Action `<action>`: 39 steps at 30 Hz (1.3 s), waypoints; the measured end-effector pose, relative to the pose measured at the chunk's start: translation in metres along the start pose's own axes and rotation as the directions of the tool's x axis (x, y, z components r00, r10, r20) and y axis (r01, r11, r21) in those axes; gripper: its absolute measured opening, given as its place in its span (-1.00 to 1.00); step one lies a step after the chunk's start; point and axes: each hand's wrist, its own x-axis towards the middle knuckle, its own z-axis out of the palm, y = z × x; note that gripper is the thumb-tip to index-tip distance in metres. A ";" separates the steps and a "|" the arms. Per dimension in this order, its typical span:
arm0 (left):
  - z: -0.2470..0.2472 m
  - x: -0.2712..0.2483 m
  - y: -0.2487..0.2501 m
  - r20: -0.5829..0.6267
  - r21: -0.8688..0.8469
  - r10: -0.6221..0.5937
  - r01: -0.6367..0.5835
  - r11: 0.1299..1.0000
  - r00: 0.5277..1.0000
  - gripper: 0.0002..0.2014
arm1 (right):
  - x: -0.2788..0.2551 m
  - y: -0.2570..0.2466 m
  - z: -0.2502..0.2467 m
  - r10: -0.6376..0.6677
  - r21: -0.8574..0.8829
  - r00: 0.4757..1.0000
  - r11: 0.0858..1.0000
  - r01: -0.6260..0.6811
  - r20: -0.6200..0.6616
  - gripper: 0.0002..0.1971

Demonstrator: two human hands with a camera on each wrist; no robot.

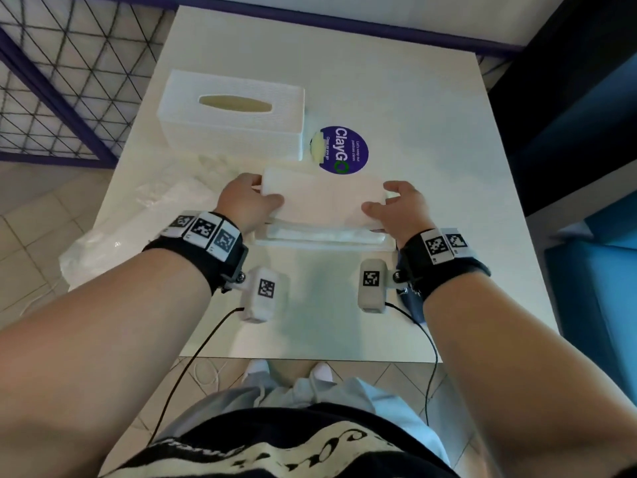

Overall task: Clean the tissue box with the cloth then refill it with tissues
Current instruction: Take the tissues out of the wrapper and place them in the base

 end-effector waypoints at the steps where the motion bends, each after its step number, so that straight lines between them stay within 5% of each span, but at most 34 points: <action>1: 0.002 0.001 -0.003 0.002 0.021 -0.002 0.002 1.000 1.000 -0.51 | 0.002 0.001 0.001 0.009 -0.025 1.000 1.000 -0.009 -0.001 -0.36; 11: 0.006 -0.004 -0.007 0.010 0.306 0.128 -0.125 0.944 0.992 -0.28 | 0.003 -0.001 0.009 -0.018 -0.396 0.997 0.918 -0.011 -0.069 -0.29; 14: -0.005 -0.015 0.000 -0.021 0.312 0.262 -0.243 0.918 0.965 -0.39 | -0.004 -0.030 0.025 -0.178 -0.429 0.983 0.892 0.139 -0.052 -0.40; 18: -0.045 -0.034 -0.006 -0.238 0.275 0.428 -0.362 0.891 0.872 -0.60 | -0.018 -0.076 0.076 -0.350 -0.361 0.925 0.851 0.381 0.149 -0.57; 20: -0.067 -0.039 -0.019 -0.285 0.386 0.439 -0.318 0.866 0.852 -0.40 | -0.029 -0.099 0.106 -0.421 -0.328 0.871 0.810 0.487 0.253 -0.62; 23: -0.092 -0.040 -0.045 -0.233 0.647 0.233 -0.028 0.762 0.944 0.19 | -0.040 -0.125 0.150 -0.467 -0.348 0.771 0.703 0.620 0.432 -0.62; 26: -0.106 -0.033 -0.070 -0.159 0.762 -0.023 0.137 0.633 0.987 0.43 | -0.041 -0.141 0.190 -0.388 -0.430 0.746 0.634 0.642 0.541 -0.59; 29: -0.109 -0.031 -0.089 -0.109 0.772 -0.142 0.174 0.612 0.984 0.45 | -0.030 -0.131 0.227 -0.189 -0.567 0.753 0.550 0.613 0.631 -0.58; 34: -0.105 -0.037 -0.109 -0.101 0.747 -0.040 0.103 0.657 0.994 0.36 | 0.011 -0.101 0.263 -0.019 -0.704 0.799 0.461 0.540 0.601 -0.52; 39: -0.106 -0.040 -0.116 -0.086 0.732 0.074 0.013 0.681 0.994 0.31 | -0.032 -0.125 0.231 0.080 -0.668 0.809 0.614 0.421 0.583 -0.47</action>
